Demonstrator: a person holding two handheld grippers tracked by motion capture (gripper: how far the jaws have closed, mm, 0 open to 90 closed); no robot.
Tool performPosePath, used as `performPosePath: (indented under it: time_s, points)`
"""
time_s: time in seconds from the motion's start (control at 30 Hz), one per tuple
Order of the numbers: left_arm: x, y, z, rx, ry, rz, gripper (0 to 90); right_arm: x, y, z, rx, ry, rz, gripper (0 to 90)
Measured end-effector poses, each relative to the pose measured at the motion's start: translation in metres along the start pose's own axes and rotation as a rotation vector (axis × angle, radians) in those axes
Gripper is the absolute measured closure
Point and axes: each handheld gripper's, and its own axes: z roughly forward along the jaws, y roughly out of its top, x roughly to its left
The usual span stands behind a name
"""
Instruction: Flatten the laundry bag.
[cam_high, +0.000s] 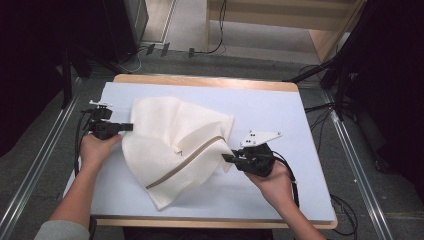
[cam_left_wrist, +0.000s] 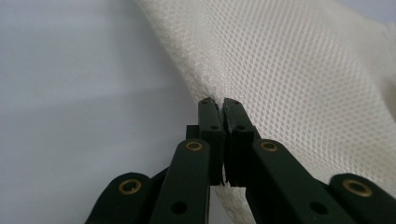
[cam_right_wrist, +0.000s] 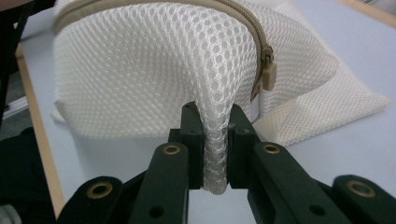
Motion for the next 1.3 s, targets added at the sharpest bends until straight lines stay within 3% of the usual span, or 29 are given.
performPosePath:
  time_s: [0.1,0.23,0.37,0.5,0.6,0.67,0.8,0.87,1.03,1.1,1.13,1.17,1.3]
  points:
    - [0.006,0.004,-0.002,-0.025,0.026,-0.003,89.6,-0.002,0.004,-0.007,-0.008,-0.026,-0.002,82.3]
    - [0.015,0.003,0.002,-0.005,-0.001,-0.042,89.5,-0.001,0.0,-0.011,0.002,-0.031,0.007,82.3]
    - [0.013,0.002,0.006,0.009,-0.032,-0.026,88.9,0.012,-0.016,-0.011,0.019,-0.014,0.032,82.3]
    - [0.012,0.001,0.008,0.017,-0.04,-0.01,87.6,0.021,-0.034,-0.008,0.037,0.037,0.099,82.3]
    - [0.01,0.001,0.007,0.012,-0.05,0.016,86.6,0.028,-0.043,-0.007,0.062,0.04,0.083,80.1]
    - [0.008,0.001,0.006,0.001,-0.048,0.025,85.5,0.027,-0.045,-0.011,0.051,0.036,0.082,72.8]
    - [0.008,0.002,0.001,-0.017,-0.063,0.03,80.5,0.017,-0.046,-0.028,0.011,0.029,0.085,63.0]
    - [0.007,0.002,-0.004,-0.029,-0.052,0.046,76.7,0.012,-0.048,-0.039,-0.002,0.014,0.088,61.7]
    - [0.003,0.003,-0.015,-0.048,-0.075,0.044,61.7,-0.011,-0.05,-0.06,-0.044,-0.049,0.107,64.5]
    - [0.001,0.002,-0.021,-0.047,-0.08,0.053,59.8,-0.023,-0.047,-0.057,-0.044,-0.075,0.122,65.4]
    - [0.0,0.002,-0.024,-0.044,-0.079,0.058,56.9,-0.038,-0.044,-0.047,-0.039,-0.098,0.136,67.2]
    - [-0.001,0.001,-0.028,-0.045,-0.079,0.061,56.9,-0.038,-0.044,-0.047,-0.039,-0.098,0.136,67.2]
    - [-0.008,-0.005,-0.041,-0.048,-0.074,0.086,54.6,-0.062,-0.037,-0.02,-0.041,-0.11,0.166,67.3]
